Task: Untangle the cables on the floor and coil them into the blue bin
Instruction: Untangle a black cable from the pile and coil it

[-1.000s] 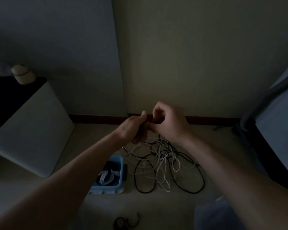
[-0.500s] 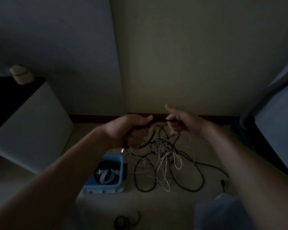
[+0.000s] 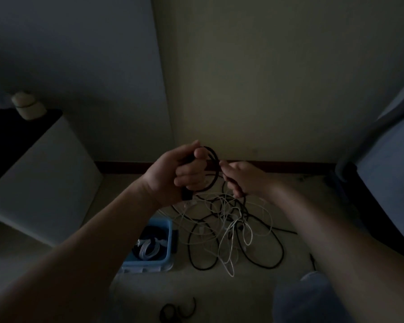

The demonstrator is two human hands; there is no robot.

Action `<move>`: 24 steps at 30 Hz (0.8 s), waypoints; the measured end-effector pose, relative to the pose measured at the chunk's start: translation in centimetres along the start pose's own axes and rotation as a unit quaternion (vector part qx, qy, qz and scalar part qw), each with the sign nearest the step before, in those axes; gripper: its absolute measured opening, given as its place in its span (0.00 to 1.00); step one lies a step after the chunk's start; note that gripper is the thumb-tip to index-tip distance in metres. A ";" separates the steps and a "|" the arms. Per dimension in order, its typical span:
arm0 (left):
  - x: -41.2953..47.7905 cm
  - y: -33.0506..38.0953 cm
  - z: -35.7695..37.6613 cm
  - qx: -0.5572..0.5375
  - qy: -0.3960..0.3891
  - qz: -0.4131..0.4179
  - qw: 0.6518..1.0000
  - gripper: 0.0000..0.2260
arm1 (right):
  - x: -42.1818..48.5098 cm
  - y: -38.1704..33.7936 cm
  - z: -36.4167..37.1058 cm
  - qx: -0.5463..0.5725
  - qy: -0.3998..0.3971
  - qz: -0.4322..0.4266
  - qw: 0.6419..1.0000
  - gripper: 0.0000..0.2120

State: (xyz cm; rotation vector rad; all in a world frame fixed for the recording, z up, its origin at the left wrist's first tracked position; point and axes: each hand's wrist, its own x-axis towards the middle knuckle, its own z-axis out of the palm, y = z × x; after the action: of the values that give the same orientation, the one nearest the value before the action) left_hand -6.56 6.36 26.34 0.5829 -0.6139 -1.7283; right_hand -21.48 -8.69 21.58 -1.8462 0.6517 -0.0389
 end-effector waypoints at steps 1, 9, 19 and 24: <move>0.0 0.1 0.0 -0.007 0.040 0.029 0.999 0.16 | 0.0 -0.1 0.5 0.006 -0.014 0.011 1.000 0.20; -0.3 0.9 -0.5 -0.043 0.301 0.149 0.941 0.16 | -0.2 -0.1 1.0 0.000 -0.052 0.060 0.997 0.06; -1.9 3.5 -1.8 -0.101 0.374 0.280 0.879 0.16 | -0.4 0.5 1.6 -0.037 -0.065 0.064 0.995 0.05; -2.1 4.2 -3.0 -0.063 0.399 0.316 0.858 0.14 | -0.1 0.1 2.3 -0.028 -0.040 -0.008 0.999 0.06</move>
State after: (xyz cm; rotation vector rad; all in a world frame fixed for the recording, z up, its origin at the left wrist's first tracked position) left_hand -1.09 7.24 27.04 0.8202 -0.0598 -0.7793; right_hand -20.86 -6.73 20.63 -1.8973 0.5888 0.0428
